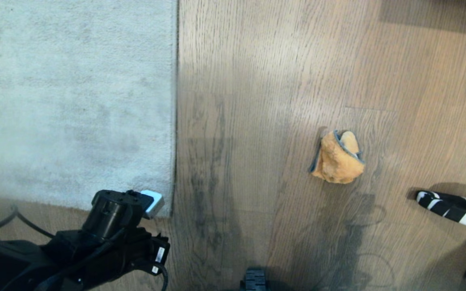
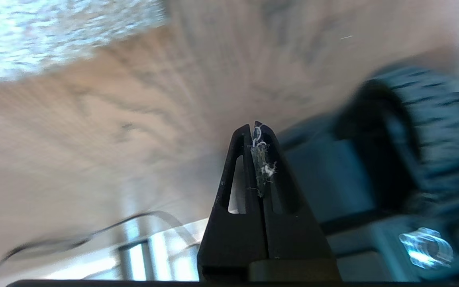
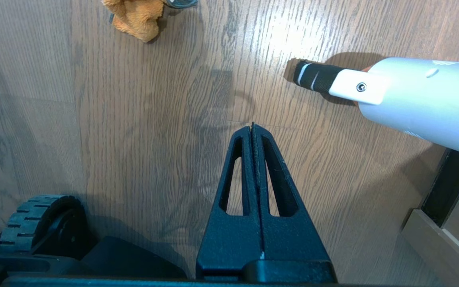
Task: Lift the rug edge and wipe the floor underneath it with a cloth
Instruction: Lift up the carpet
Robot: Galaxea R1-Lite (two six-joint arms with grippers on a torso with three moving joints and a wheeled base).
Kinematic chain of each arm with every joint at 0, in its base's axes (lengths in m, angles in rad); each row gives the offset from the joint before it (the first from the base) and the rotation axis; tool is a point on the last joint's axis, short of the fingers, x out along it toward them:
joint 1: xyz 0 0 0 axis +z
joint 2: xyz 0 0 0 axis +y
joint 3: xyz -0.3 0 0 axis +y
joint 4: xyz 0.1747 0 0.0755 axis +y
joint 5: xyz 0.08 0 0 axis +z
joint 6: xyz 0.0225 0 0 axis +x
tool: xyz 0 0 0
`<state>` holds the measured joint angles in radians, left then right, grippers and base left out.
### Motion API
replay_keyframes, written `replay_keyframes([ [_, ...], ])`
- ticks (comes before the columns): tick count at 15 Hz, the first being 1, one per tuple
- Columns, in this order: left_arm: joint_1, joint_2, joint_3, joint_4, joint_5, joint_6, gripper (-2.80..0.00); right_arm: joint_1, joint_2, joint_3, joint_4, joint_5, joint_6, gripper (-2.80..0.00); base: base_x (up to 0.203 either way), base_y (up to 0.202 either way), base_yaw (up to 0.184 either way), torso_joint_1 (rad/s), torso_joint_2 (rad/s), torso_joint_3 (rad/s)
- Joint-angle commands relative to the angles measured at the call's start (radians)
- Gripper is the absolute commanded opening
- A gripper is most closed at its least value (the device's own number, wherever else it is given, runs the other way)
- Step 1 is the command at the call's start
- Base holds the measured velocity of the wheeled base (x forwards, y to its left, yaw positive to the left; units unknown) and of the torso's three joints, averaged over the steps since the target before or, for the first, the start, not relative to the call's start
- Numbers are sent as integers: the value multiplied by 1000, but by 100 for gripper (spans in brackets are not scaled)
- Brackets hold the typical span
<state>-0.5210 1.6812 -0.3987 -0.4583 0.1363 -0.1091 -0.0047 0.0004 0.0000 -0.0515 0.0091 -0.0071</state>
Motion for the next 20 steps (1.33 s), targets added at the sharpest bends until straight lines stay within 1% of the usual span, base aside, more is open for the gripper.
replay_keyframes([
  [1,-46,31,-46,44,75,-2,-280,0,0,0,-1,0,-1,-280,0,0,0,0,0,0],
  [3,-53,35,-106,100,122,-4,-280,0,0,0,-1,0,-1,-280,0,0,0,0,0,0],
  [5,-55,38,-167,197,164,-6,-280,0,0,0,-1,0,-1,-280,0,0,0,0,0,0],
  [7,-62,69,-203,204,204,-6,-280,0,0,0,-1,0,-1,-280,0,0,0,0,0,0],
  [10,-94,137,-253,203,292,-26,-280,0,0,0,-1,0,-1,-280,0,0,0,0,0,0],
  [11,-97,144,-264,201,298,-27,0,0,0,0,-1,0,-1,-280,0,0,0,0,0,0],
  [14,-102,181,-295,198,315,-26,0,0,0,0,-1,0,-1,-280,0,0,0,0,0,0],
  [16,-115,190,-308,207,352,-26,0,0,0,0,-1,0,-1,-280,0,0,0,0,0,0],
  [17,-122,199,-310,208,387,-26,0,0,0,0,-1,0,-1,-280,0,0,0,0,0,0],
  [19,-148,224,-317,208,491,-23,0,-1,0,0,-1,0,-1,-280,0,0,0,0,0,0],
  [20,-158,235,-321,209,531,-20,0,0,0,0,-1,0,-1,-280,0,0,0,0,0,0],
])
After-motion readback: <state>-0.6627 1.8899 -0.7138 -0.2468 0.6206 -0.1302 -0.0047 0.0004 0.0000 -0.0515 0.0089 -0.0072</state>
